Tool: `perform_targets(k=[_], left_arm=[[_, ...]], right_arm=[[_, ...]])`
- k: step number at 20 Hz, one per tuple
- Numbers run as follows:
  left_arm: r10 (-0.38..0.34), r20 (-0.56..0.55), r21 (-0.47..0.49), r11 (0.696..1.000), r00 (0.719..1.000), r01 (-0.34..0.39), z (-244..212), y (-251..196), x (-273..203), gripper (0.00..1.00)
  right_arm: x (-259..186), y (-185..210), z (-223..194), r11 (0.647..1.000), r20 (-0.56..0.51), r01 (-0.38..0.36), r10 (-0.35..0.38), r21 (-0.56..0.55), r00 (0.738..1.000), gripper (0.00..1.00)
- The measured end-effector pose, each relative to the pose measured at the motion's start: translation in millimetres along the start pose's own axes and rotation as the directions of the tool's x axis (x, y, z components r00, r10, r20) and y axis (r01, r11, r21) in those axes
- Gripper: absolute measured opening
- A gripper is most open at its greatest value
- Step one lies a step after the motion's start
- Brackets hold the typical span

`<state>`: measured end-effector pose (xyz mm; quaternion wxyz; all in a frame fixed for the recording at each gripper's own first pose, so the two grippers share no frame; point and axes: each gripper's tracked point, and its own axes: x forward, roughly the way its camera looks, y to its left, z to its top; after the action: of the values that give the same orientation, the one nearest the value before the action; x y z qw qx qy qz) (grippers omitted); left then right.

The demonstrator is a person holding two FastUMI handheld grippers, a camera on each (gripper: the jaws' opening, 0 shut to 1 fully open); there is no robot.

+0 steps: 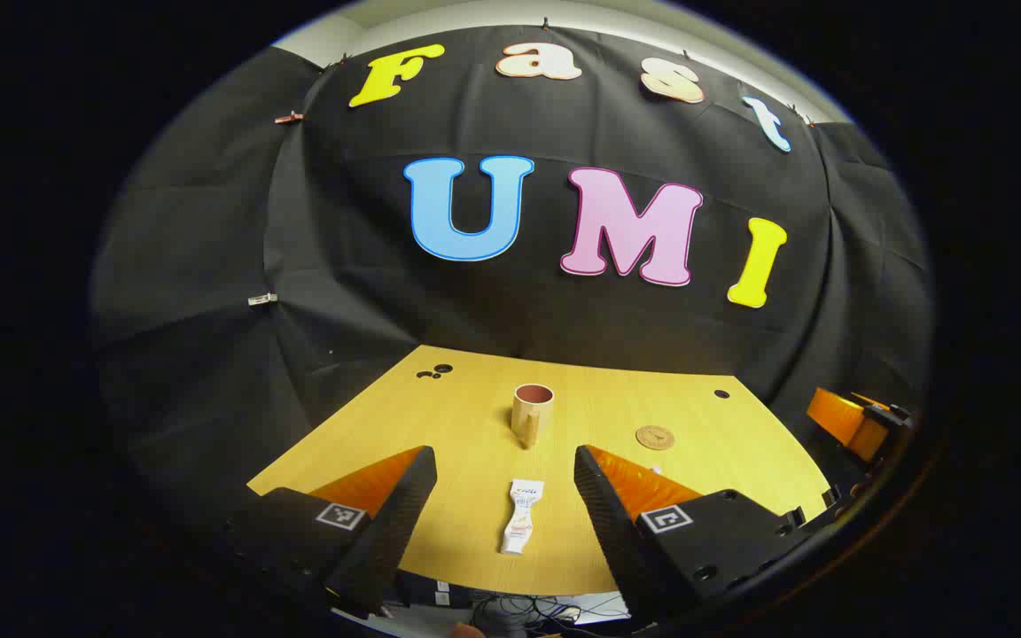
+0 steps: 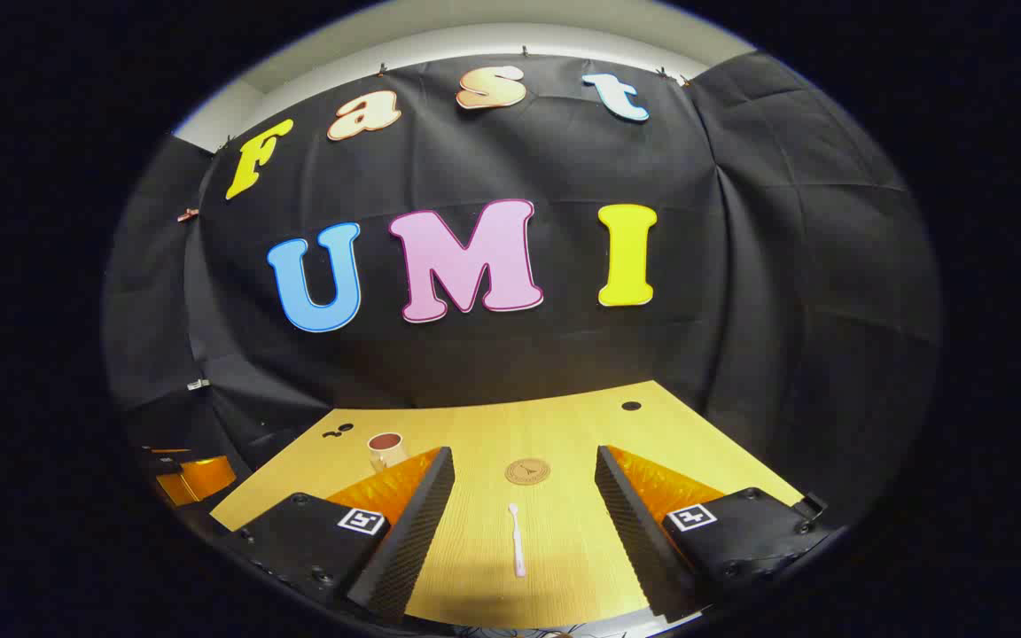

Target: Put the toothbrush and toothpaste on the desktop into the cup, then pick up the cup and place it on the coaster on the desktop.

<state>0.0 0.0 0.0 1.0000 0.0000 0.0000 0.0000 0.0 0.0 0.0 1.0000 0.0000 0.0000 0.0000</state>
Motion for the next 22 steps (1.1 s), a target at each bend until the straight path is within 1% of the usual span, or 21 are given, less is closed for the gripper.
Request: perform_targets(k=[3, 6, 8, 14, 22], left_arm=[[-0.003, 0.007, 0.006, 1.0, 1.0, 0.003, -0.3, -1.0, -2.1, 0.97], [-0.014, 0.0, -0.019, 1.0, 1.0, 0.014, -2.3, -1.3, -1.1, 0.97], [-0.013, -0.003, -0.029, 0.999, 1.0, 0.013, -3.8, 0.8, 1.7, 0.96], [-0.026, -0.014, -0.041, 0.999, 1.0, 0.025, -4.9, 3.3, 16.9, 0.96], [-0.056, -0.057, -0.048, 0.997, 0.997, 0.054, -15.1, -0.9, 38.1, 0.97]], right_arm=[[0.6, -2.1, -3.7, 1.0, -0.016, 0.005, -0.005, 0.007, 1.0, 0.98], [0.6, -8.1, -11.2, 0.999, -0.037, 0.022, -0.023, -0.023, 0.999, 0.98], [4.5, -9.2, -7.9, 0.999, -0.033, 0.029, -0.03, -0.022, 0.999, 0.98], [15.4, 6.2, -12.9, 0.998, -0.053, -0.003, 0.0, -0.065, 0.999, 0.98], [29.9, -0.4, -30.7, 0.997, -0.126, 0.023, -0.031, -0.067, 0.991, 0.98]])
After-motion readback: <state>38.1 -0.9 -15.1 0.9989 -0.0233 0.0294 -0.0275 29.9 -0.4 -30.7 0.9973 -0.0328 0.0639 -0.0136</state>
